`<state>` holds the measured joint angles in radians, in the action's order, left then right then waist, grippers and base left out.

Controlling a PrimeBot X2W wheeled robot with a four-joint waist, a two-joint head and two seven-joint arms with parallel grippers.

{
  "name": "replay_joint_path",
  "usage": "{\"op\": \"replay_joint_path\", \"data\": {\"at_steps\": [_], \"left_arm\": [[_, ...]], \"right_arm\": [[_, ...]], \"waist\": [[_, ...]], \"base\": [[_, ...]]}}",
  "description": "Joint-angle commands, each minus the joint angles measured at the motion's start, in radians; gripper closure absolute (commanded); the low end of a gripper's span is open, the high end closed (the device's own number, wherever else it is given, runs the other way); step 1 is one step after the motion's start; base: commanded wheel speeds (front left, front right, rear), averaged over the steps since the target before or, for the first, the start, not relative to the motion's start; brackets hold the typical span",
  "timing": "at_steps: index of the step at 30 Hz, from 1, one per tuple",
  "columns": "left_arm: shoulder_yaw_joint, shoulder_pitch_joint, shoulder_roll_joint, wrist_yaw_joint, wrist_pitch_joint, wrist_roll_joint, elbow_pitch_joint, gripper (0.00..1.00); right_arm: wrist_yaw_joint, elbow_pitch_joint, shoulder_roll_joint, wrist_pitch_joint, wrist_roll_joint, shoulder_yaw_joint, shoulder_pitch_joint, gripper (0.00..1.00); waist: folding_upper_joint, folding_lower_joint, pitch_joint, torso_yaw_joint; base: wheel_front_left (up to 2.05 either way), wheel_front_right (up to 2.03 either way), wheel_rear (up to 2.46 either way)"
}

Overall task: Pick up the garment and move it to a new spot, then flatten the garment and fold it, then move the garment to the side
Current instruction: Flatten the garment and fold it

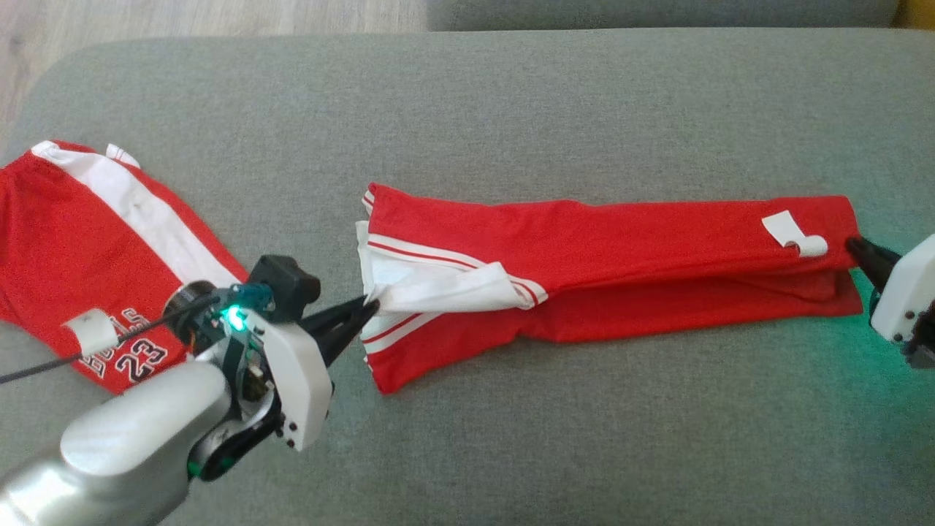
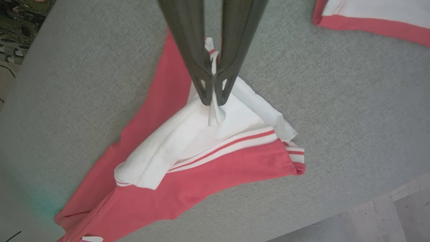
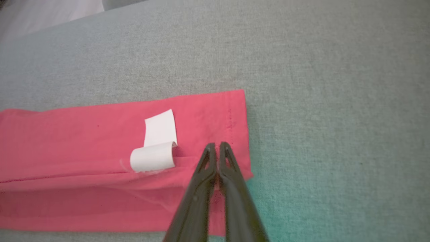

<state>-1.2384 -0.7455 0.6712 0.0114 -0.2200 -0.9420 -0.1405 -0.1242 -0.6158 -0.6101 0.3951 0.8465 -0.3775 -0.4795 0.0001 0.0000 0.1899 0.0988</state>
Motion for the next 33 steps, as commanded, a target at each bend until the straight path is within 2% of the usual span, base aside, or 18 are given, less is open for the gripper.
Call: {"op": "replay_joint_path", "data": {"at_steps": [1, 8, 15, 16, 17, 18, 19, 23, 26, 33], "left_arm": [[0.04, -0.027, 0.048, -0.012, 0.001, -0.001, 0.029, 1.0], [0.021, 0.007, 0.062, -0.024, -0.032, -0.012, 0.071, 1.0], [0.002, 0.037, 0.055, -0.024, -0.06, -0.015, 0.075, 1.0], [0.001, 0.04, 0.053, -0.026, -0.061, -0.013, 0.07, 1.0], [-0.001, 0.042, 0.052, -0.027, -0.062, -0.008, 0.065, 0.65], [-0.002, 0.043, 0.051, -0.031, -0.058, -0.001, 0.06, 0.09], [-0.001, 0.043, 0.048, -0.038, -0.05, 0.004, 0.054, 0.0], [0.011, 0.045, 0.038, -0.056, -0.012, 0.016, 0.037, 0.0], [0.071, 0.063, 0.008, -0.082, 0.066, -0.033, 0.028, 0.0], [0.258, 0.102, -0.048, -0.182, 0.334, -0.111, -0.015, 0.0]], "right_arm": [[-0.007, 0.039, -0.046, 0.01, 0.007, -0.003, 0.015, 1.0], [-0.007, 0.093, -0.067, 0.066, -0.007, 0.01, 0.069, 1.0], [-0.007, 0.114, -0.055, 0.089, -0.039, 0.025, 0.099, 1.0], [-0.007, 0.113, -0.051, 0.086, -0.046, 0.03, 0.101, 0.67], [-0.007, 0.111, -0.047, 0.086, -0.051, 0.035, 0.102, 0.0], [-0.007, 0.11, -0.041, 0.087, -0.055, 0.039, 0.104, 0.0], [-0.007, 0.11, -0.035, 0.086, -0.057, 0.043, 0.105, 0.0], [-0.007, 0.114, -0.023, 0.075, -0.065, 0.065, 0.106, 0.0], [-0.007, 0.116, 0.0, 0.036, -0.06, 0.124, 0.095, 0.0], [-0.007, 0.219, 0.1, -0.117, -0.061, 0.224, 0.075, 0.0]], "waist": [[-0.0001, 0.0, 0.002, 0.0], [-0.0001, 0.0, -0.004, 0.002], [-0.0001, 0.0, -0.014, -0.003], [-0.0001, 0.0, -0.014, -0.004], [-0.0001, 0.0, -0.015, -0.005], [-0.0001, 0.0, -0.015, -0.006], [-0.0001, 0.0, -0.016, -0.008], [-0.0001, 0.0, -0.019, -0.012], [-0.0001, 0.0, -0.029, -0.016], [-0.0001, 0.0, -0.061, -0.03]], "base": [[0.0, 0.0, 0.0], [0.0, 0.0, 0.0], [0.0, 0.0, 0.0], [0.0, 0.0, 0.0], [0.0, 0.0, 0.0], [0.0, 0.0, 0.0], [0.0, 0.0, 0.0], [0.0, 0.0, 0.0], [0.0, 0.0, 0.0], [0.0, 0.0, 0.0]]}}
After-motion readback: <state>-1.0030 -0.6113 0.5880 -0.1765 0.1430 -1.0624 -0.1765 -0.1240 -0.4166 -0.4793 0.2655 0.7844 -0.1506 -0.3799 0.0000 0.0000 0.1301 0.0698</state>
